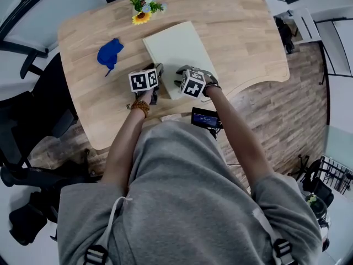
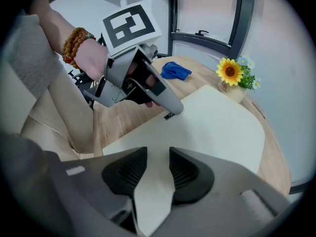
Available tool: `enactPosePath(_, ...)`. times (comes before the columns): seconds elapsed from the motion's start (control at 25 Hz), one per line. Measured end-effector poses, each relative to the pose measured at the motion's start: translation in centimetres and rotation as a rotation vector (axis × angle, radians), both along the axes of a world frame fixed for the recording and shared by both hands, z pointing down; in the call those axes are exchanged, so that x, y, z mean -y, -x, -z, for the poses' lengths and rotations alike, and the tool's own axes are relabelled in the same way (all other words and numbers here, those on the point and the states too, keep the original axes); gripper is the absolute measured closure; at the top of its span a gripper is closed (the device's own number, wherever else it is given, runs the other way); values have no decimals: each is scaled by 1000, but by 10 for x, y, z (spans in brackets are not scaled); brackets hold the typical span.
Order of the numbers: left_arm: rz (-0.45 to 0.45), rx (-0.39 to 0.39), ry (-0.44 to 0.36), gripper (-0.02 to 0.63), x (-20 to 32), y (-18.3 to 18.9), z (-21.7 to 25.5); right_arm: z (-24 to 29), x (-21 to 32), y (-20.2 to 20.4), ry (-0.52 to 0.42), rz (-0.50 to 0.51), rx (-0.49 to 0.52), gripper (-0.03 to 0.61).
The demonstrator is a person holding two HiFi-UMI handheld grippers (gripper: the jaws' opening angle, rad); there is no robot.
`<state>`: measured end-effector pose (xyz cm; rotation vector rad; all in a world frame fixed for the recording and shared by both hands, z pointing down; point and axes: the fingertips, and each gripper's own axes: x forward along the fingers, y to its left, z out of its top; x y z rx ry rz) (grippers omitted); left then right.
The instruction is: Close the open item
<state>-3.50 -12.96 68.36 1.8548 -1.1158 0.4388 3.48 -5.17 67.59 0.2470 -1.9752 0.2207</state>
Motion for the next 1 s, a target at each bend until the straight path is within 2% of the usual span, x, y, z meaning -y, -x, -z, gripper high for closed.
enactPosePath(0.2, 6, -21, 34, 428, -1, 2, -8, 1, 1, -1, -15, 4, -4, 426)
enactPosePath(0.4, 25, -41, 49, 428, 0, 2, -12, 18, 13, 2, -86, -32, 51, 428)
enactPosePath(0.56, 61, -69, 83, 414, 1, 5, -15, 27, 16, 1, -96, -51, 64, 428)
enactPosePath(0.72, 54, -38, 58, 402, 2, 6, -9, 28, 17, -2, -96, -66, 67, 428)
enactPosePath(1.0, 46, -51, 8, 402, 5, 9, 1, 26, 19, -3, -100, -90, 72, 428)
